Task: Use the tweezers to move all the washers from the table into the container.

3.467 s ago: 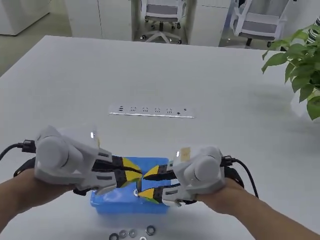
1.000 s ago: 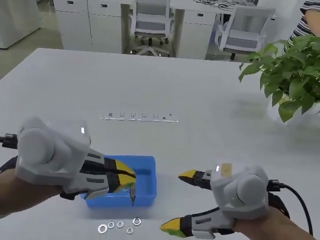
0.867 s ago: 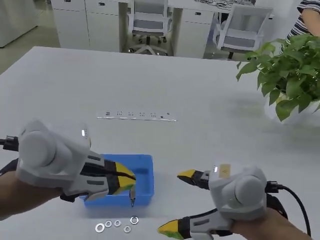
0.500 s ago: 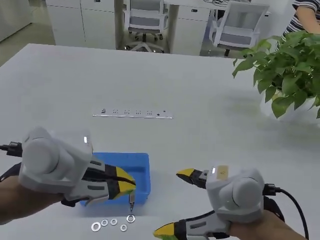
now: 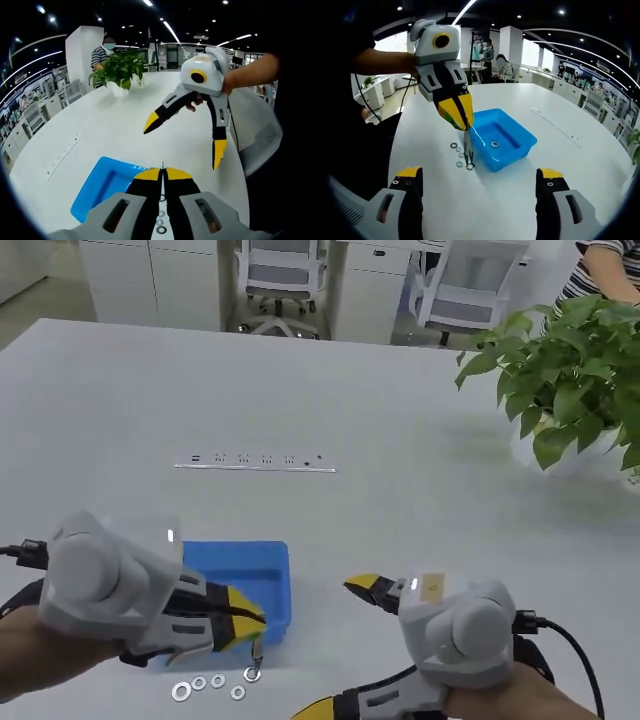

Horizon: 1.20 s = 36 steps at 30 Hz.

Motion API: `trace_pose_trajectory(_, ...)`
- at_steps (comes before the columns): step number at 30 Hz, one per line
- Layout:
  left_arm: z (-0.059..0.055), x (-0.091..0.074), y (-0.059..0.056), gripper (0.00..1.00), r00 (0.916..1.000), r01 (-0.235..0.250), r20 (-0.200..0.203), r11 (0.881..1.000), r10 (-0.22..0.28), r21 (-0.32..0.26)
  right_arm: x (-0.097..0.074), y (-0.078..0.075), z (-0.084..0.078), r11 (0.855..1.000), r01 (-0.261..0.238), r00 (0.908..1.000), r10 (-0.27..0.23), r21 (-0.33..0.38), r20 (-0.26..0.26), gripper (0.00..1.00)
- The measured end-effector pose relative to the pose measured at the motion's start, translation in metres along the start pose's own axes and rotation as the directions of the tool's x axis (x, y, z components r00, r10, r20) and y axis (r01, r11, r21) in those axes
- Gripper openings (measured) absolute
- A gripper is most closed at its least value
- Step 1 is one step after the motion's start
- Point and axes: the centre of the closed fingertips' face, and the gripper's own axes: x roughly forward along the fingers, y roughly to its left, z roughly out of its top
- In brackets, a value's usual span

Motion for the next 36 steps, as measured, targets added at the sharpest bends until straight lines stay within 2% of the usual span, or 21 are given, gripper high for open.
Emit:
trace_pose_trajectory(8,-0.004,0.001,0.001,0.05,1.0,-0.002,0.003,1.0,0.002,-0.012,0.005,0.003,0.001,1.0,-0.006,1.0,0.006,0.0,0.0,1.0)
trace_pose_trajectory(11,-0.007,0.002,0.001,0.05,1.0,0.0,0.002,1.0,0.0,-0.016,0.006,0.003,0.0,1.0,-0.008,1.0,0.008,0.001,-0.006,1.0)
trace_pose_trajectory(23,-0.004,0.002,-0.001,0.05,0.9999,0.008,0.014,1.0,-0.008,-0.027,0.007,0.004,-0.003,1.0,-0.013,0.9996,0.013,0.0,-0.025,1.0)
trace_pose_trajectory(26,-0.007,0.004,-0.003,0.05,0.9999,0.013,0.004,1.0,-0.013,-0.022,0.008,0.005,-0.003,1.0,-0.016,0.9996,0.016,-0.001,-0.025,1.0)
trace_pose_trajectory(33,-0.008,0.001,-0.004,0.05,0.9999,0.01,0.005,1.0,-0.01,-0.012,0.01,0.009,-0.002,0.999,-0.037,0.9991,0.037,-0.017,-0.021,0.98)
trace_pose_trajectory(36,-0.008,0.0,-0.003,0.05,1.0,0.007,-0.001,1.0,-0.007,-0.002,0.011,0.011,0.003,0.997,-0.053,0.9986,0.053,-0.053,0.002,0.92)
